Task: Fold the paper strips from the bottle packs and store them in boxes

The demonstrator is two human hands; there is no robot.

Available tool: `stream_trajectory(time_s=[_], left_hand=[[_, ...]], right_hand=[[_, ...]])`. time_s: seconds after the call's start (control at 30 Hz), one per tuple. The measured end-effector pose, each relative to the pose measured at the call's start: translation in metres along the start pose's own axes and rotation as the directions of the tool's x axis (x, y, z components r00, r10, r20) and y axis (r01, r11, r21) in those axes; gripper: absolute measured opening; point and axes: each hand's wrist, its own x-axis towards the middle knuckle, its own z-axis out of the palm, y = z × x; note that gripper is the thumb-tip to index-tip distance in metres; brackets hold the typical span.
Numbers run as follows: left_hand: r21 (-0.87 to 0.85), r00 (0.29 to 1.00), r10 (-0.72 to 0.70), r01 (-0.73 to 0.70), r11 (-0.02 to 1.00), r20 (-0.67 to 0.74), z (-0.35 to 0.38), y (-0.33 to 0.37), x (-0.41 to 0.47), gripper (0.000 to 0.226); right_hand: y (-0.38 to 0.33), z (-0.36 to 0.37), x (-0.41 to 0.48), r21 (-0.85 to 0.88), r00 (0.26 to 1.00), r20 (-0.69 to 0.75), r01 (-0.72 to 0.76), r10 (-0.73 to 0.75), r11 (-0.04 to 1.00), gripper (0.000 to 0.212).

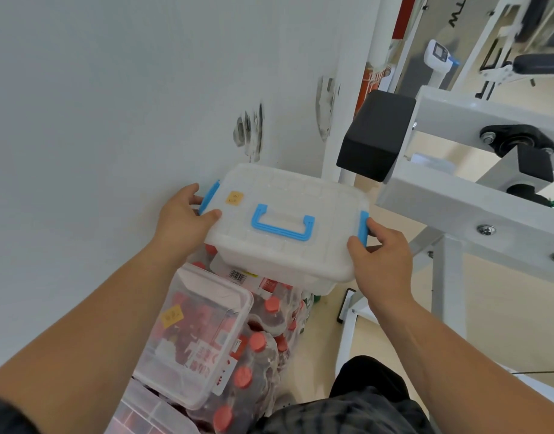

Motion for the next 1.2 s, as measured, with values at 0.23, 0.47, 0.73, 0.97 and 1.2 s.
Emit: stream_trajectory(time_s=[0.23, 0.47, 0.73, 0.97, 1.2], left_hand=[[0.235, 0.976, 0.206, -0.184, 0.954, -0.072, -0.002, 0.001, 0.003, 0.057], [0.279, 0.972, 0.228, -0.206, 0.938, -0.050, -0.003, 0.006, 0.005, 0.050], [0.311, 0.961, 0.276, -0.253, 0.916, -0.032, -0.008, -0.001, -0.025, 0.047], [0.234, 0.944, 0.278, -0.234, 0.944, -0.179, -0.042, 0.003, -0.074, 0.042], [0.266, 0.925, 0.178, -0.088, 0.960, -0.336, -0.078, -0.002, -0.145, 0.036]], right_hand=[[-0.002, 0.013, -0.016, -0.018, 0.999, 0.035, 0.042, -0.041, 0.999, 0.053], [-0.003, 0.031, -0.023, -0.007, 1.000, 0.010, -0.003, 0.003, 1.000, 0.055], [-0.011, 0.035, -0.027, -0.021, 0.999, 0.033, 0.006, -0.005, 1.000, 0.058], [-0.057, 0.022, -0.033, -0.207, 0.926, 0.071, 0.376, -0.370, 0.903, 0.057], [-0.087, 0.053, -0.061, -0.143, 0.706, 0.451, 0.661, -0.546, 0.737, 0.044]])
